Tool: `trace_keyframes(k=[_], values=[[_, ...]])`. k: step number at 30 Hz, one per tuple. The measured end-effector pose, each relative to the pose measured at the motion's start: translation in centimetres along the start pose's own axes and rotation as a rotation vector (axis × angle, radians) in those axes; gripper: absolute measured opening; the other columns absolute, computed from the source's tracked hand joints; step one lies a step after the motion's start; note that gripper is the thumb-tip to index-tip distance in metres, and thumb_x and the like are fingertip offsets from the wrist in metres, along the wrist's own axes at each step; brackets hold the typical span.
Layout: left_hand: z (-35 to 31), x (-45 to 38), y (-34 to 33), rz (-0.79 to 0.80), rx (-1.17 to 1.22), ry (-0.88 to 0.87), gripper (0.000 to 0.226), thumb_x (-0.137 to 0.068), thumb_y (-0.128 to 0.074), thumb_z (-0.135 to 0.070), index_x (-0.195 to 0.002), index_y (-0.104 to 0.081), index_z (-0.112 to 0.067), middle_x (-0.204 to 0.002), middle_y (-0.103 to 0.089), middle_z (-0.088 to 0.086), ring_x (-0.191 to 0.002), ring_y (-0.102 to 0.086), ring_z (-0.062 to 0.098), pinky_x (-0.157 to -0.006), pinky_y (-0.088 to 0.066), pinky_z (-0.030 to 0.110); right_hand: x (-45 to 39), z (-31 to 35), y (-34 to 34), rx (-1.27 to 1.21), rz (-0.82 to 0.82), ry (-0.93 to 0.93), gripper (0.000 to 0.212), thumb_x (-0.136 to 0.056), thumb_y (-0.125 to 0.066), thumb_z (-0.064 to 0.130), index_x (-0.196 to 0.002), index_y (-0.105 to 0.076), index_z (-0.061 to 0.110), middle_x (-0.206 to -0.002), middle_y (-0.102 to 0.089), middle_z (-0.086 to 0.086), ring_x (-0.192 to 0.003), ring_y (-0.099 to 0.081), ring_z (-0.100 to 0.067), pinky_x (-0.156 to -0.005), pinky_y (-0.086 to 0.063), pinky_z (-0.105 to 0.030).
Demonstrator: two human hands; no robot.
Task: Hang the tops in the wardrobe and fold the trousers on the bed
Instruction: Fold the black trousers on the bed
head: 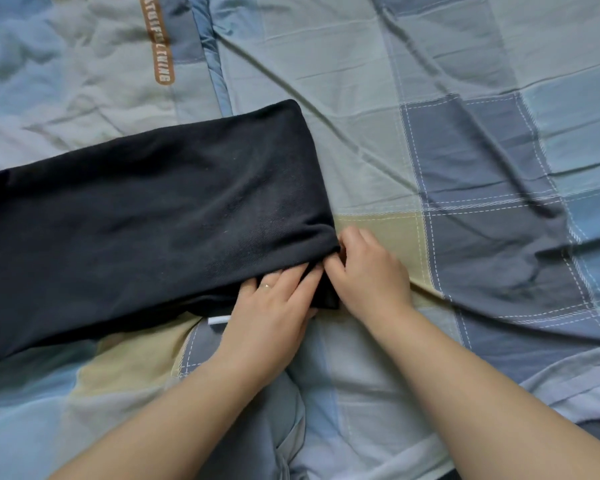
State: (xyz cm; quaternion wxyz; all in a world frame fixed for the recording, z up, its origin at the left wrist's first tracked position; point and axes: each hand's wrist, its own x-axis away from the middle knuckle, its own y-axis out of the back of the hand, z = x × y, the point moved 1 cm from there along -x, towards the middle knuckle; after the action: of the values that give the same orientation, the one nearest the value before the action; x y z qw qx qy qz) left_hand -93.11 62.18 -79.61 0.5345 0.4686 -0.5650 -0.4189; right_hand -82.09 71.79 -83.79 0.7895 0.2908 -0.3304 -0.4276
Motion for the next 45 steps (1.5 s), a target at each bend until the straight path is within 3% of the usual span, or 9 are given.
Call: trace_keyframes(k=[5,9,15,20,25,29,34,39,45], values=[[-0.2,-1.7,-1.1,-0.069,0.006,0.115,0.022,-0.077,-0.059,-0.02,-0.094,-0.072,-0.017,-0.07,-0.067,0.004,-0.06,-0.063,0.03,-0.051,-0.046,0.031,1.7,-1.1,1.0,0.082,-0.003,0.08,0.021,-0.087,-0.047,0.021,-0.074,-0.03,0.021,-0.083,-0.056,-0.011,-0.072,-0.053,-0.041,-0.054,-0.026,-0.036],[-0.1,-1.9,-1.1,-0.049,0.06,0.127,0.01,-0.072,-0.06,-0.011,-0.064,-0.064,-0.016,-0.055,-0.058,0.007,-0.047,-0.054,0.03,-0.045,-0.037,0.026,3.3,-1.5,0.3,0.135,0.1,0.029,0.009,-0.09,-0.044,0.02,-0.083,-0.046,0.016,-0.09,-0.06,-0.008,-0.082,-0.055,-0.038,-0.057,-0.027,-0.037],[-2.2,0.6,-0.2,0.093,0.229,0.166,0.03,-0.086,-0.051,-0.034,-0.107,-0.066,-0.018,-0.099,-0.068,0.005,-0.089,-0.064,0.029,-0.077,-0.046,0.036,3.1,-3.3,0.8,0.208,0.333,0.203,0.019,-0.092,-0.045,0.019,-0.106,-0.057,0.015,-0.105,-0.061,-0.007,-0.101,-0.057,-0.031,-0.077,-0.045,-0.041],[-2.2,1.9,2.6,-0.261,0.522,-0.089,0.028,-0.089,-0.052,-0.02,-0.111,-0.07,-0.016,-0.121,-0.065,-0.001,-0.116,-0.057,0.019,-0.097,-0.043,0.04,0.9,-2.9,1.5,-0.611,0.192,-0.216,0.018,-0.096,-0.048,0.015,-0.094,-0.061,0.028,-0.086,-0.068,0.007,-0.081,-0.066,-0.009,-0.082,-0.052,-0.038],[-0.1,-1.0,2.9,-0.094,0.313,0.231,0.069,-0.088,-0.04,-0.051,-0.15,-0.019,-0.028,-0.159,-0.013,0.012,-0.147,-0.01,0.029,-0.114,-0.007,0.052,-1.4,0.1,0.2,-0.874,0.389,-0.432,0.021,-0.093,-0.054,0.038,-0.082,-0.067,0.025,-0.079,-0.072,0.012,-0.074,-0.068,-0.001,-0.064,-0.054,-0.02],[0.0,0.1,0.0,0.203,0.071,0.19,0.104,-0.081,-0.044,-0.071,-0.132,0.039,-0.035,-0.155,0.03,0.007,-0.144,0.025,0.026,-0.116,0.009,0.053,-1.5,1.6,1.1,-1.05,0.421,-0.498,0.017,-0.091,-0.058,0.022,-0.107,-0.063,0.018,-0.102,-0.072,0.0,-0.094,-0.07,-0.015,-0.084,-0.056,-0.038],[-0.4,1.2,2.8,-0.246,0.611,0.311,0.107,-0.073,-0.079,-0.032,-0.149,-0.004,-0.036,-0.159,-0.012,0.001,-0.147,-0.009,0.016,-0.117,-0.013,0.047,-0.7,6.7,4.6,-1.136,0.491,-0.348,0.024,-0.09,-0.055,0.017,-0.113,-0.06,0.02,-0.105,-0.072,0.001,-0.097,-0.069,-0.015,-0.075,-0.056,-0.031],[0.9,2.5,9.8,-0.627,1.088,0.605,0.078,-0.076,-0.073,-0.018,-0.144,-0.034,-0.024,-0.145,-0.044,-0.006,-0.134,-0.04,0.005,-0.11,-0.036,0.031,-0.1,15.9,8.1,-0.885,0.473,-0.106,0.023,-0.085,-0.06,0.025,-0.107,-0.059,0.032,-0.099,-0.071,0.01,-0.091,-0.067,-0.004,-0.073,-0.054,-0.023],[7.8,7.1,16.5,-0.849,1.416,0.917,0.023,-0.087,-0.068,-0.021,-0.106,-0.068,-0.035,-0.101,-0.071,-0.015,-0.095,-0.064,-0.004,-0.076,-0.05,0.015,1.5,27.5,6.9,-0.696,0.544,0.072,0.064,-0.086,-0.062,0.038,-0.143,-0.036,0.028,-0.099,-0.068,0.0,-0.098,-0.064,-0.009,-0.097,-0.047,-0.034]])
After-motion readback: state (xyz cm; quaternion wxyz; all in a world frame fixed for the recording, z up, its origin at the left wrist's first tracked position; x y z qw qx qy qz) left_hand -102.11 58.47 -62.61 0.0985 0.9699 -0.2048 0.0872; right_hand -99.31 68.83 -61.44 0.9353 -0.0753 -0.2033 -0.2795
